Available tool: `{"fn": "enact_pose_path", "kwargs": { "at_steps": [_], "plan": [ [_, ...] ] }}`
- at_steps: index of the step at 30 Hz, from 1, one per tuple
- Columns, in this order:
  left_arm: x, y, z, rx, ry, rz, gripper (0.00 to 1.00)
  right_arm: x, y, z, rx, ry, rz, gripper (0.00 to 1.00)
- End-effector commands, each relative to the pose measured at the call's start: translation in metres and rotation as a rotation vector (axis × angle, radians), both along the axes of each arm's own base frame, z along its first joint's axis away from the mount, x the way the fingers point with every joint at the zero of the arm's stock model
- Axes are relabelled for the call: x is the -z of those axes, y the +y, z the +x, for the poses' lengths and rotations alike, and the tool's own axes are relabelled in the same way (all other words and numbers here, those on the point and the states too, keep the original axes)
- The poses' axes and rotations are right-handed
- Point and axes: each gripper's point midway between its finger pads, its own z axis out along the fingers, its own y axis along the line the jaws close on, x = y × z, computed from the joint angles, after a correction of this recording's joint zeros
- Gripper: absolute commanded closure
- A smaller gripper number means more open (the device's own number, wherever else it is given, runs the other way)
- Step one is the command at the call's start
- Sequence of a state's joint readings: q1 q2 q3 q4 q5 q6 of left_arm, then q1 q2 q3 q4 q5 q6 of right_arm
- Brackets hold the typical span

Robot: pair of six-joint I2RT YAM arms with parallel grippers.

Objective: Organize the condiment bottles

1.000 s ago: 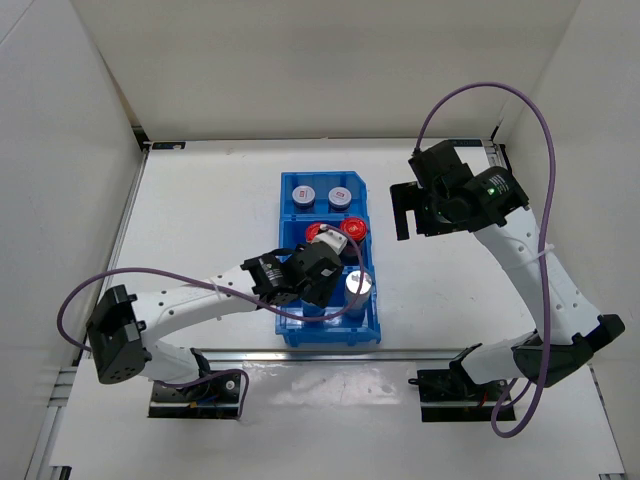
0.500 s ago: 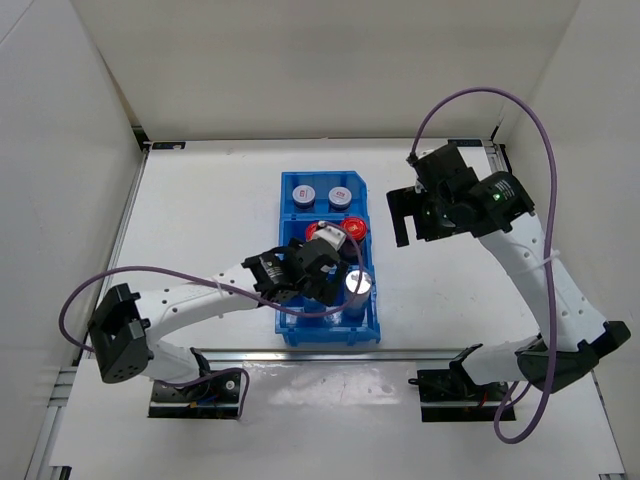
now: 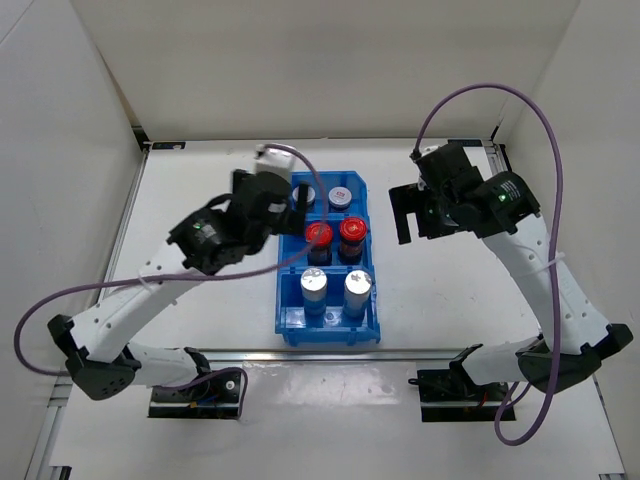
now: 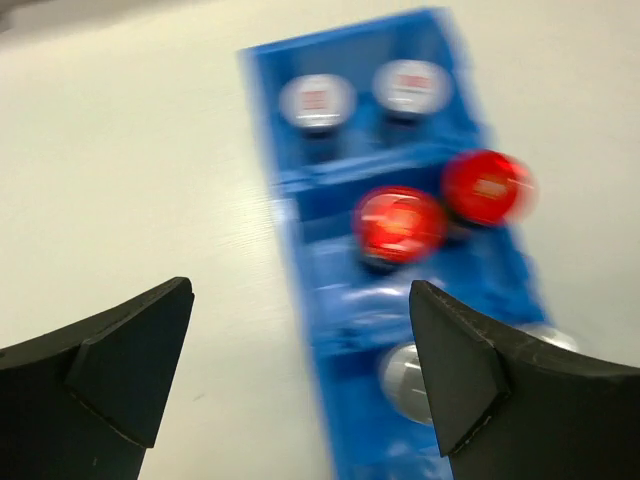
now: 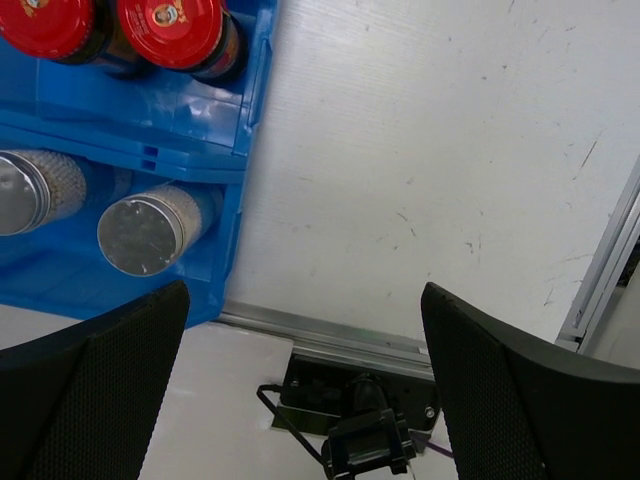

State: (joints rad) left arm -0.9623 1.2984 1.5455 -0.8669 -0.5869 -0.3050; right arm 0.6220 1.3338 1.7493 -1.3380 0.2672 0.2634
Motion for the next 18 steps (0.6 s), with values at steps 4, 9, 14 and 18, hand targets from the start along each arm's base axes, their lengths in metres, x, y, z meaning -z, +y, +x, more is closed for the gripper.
{"fn": "enact_pose_path", "kwargs": {
  "at_steps": [4,9,14,18],
  "plan": [
    [0.004,0.166,0.013,-0.495,-0.006,-0.005,0.00,-0.039,-0.012,0.008,0.045,-0.139,0.017,0.00],
    [0.022,0.226,0.016,-0.698,-0.064,-0.005,0.00,-0.053,-0.003,0.014,0.013,-0.186,0.067,0.00],
    [0.058,0.275,0.013,-0.935,-0.163,0.107,0.00,-0.059,-0.008,0.019,0.009,-0.217,0.033,0.00],
    [0.066,0.291,0.023,-1.024,-0.322,-0.012,0.00,-0.063,-0.016,0.019,0.028,-0.244,0.010,0.00]
  ]
}}
